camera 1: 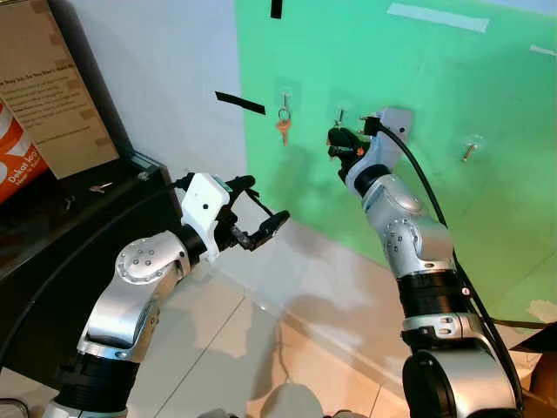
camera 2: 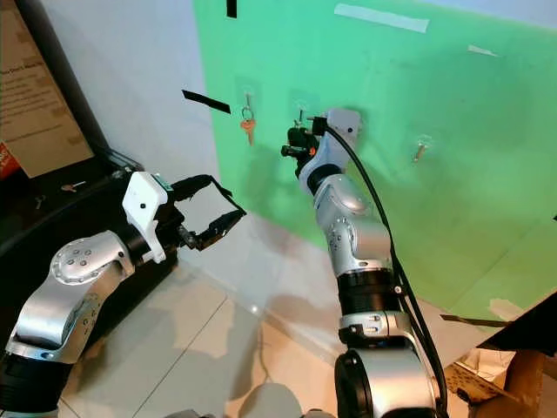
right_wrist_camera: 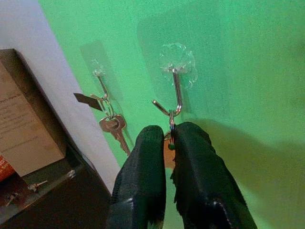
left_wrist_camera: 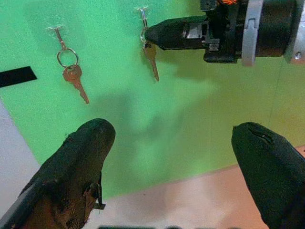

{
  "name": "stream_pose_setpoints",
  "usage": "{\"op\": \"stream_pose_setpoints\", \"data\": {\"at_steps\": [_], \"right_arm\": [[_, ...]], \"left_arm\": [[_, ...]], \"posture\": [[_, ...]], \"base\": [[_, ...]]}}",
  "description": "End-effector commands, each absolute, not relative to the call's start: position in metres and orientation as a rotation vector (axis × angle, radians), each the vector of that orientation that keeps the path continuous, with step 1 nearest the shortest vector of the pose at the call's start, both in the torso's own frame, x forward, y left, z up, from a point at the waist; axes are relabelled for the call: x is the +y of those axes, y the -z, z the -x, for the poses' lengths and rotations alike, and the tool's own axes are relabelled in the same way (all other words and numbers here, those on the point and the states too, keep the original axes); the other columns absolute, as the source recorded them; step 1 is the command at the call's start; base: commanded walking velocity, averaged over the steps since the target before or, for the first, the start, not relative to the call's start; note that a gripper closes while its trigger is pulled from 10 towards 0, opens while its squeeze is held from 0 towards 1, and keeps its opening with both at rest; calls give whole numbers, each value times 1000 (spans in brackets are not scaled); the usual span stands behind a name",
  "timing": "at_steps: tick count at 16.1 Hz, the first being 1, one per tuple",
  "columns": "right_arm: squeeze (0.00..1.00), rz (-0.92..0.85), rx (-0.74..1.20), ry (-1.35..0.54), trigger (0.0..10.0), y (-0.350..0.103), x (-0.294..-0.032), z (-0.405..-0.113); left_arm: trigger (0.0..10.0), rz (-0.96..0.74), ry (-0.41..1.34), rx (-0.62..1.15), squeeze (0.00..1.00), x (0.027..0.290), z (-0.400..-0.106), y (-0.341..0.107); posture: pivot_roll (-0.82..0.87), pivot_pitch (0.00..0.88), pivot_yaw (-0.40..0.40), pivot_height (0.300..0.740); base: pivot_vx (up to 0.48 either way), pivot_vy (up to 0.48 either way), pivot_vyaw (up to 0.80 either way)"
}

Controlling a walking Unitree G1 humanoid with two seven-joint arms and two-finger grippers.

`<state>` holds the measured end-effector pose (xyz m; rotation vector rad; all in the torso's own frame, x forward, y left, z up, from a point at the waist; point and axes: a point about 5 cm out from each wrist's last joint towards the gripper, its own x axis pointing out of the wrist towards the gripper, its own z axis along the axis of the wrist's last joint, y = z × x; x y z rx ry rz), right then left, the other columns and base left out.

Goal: Hang keys on a hook

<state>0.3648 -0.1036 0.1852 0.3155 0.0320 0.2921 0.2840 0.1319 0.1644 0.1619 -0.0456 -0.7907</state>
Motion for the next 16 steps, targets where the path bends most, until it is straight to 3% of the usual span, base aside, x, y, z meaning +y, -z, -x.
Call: {"op": "stream_pose_setpoints", "data": {"at_steps": [1,8,11,16], "right_arm": [[1000,-300,25,-299,10000,-184,-108,-361],[1000,-207,-64,-261,10000,-166,-136,-322],[1000,-76,53,-248,10000,-137,-137,-295],[1000,-37,79,-148,10000,-126,-148,-286]], "left_arm": [[10000,-174,790,-65,169,131,-286,-169],[10000,-118,617,-83,149,142,-287,-167],[10000,-183,429,17,165,157,-285,-145],[10000,-182,362,21,169,160,-286,-141]], "posture": [[-25,0,13,740],[-37,0,15,740],[-47,0,24,740],[-55,0,27,740]], "base": [[0,0,0],[0,0,0],[0,0,800],[96,0,800]]}}
